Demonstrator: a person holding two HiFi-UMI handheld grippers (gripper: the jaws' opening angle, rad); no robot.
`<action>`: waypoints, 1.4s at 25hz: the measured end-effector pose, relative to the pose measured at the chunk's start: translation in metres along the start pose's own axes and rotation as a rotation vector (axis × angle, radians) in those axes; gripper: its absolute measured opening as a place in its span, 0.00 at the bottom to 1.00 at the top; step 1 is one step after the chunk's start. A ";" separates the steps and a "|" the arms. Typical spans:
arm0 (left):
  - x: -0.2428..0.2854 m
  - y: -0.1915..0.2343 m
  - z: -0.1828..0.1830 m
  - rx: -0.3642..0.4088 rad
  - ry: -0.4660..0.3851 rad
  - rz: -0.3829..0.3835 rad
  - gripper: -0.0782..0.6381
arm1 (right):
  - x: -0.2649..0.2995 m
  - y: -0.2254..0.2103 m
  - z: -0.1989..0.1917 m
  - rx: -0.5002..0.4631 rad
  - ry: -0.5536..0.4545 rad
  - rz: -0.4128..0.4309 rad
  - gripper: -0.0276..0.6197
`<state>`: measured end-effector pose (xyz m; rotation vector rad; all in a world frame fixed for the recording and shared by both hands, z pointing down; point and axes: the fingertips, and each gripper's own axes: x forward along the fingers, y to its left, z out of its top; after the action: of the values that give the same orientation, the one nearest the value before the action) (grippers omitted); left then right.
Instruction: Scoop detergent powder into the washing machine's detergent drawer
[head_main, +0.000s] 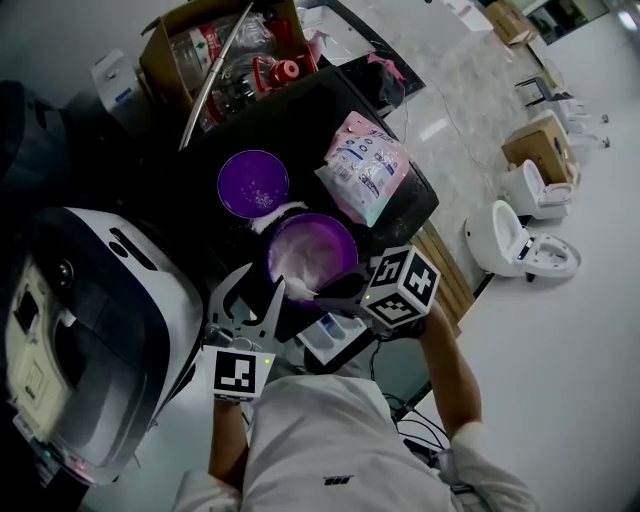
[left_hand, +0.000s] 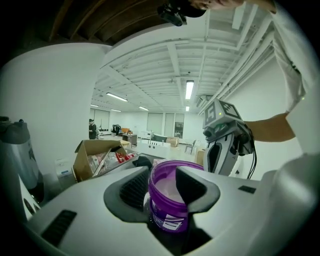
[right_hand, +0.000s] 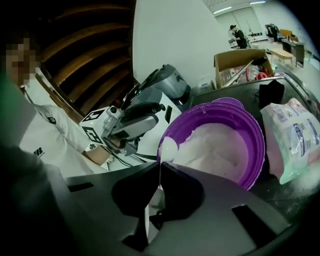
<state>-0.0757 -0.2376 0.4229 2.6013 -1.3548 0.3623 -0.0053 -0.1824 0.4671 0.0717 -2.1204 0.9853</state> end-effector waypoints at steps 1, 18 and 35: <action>0.001 -0.002 0.001 0.010 0.000 -0.005 0.36 | -0.001 0.000 -0.001 0.016 -0.022 0.003 0.05; 0.008 -0.020 0.012 0.018 -0.031 0.000 0.36 | -0.016 -0.004 0.005 0.183 -0.349 0.014 0.05; -0.002 -0.043 -0.001 0.013 0.008 0.123 0.36 | -0.031 -0.007 -0.012 0.301 -0.493 0.118 0.05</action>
<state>-0.0419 -0.2115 0.4213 2.5303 -1.5194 0.4006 0.0263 -0.1874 0.4557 0.3769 -2.4142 1.4717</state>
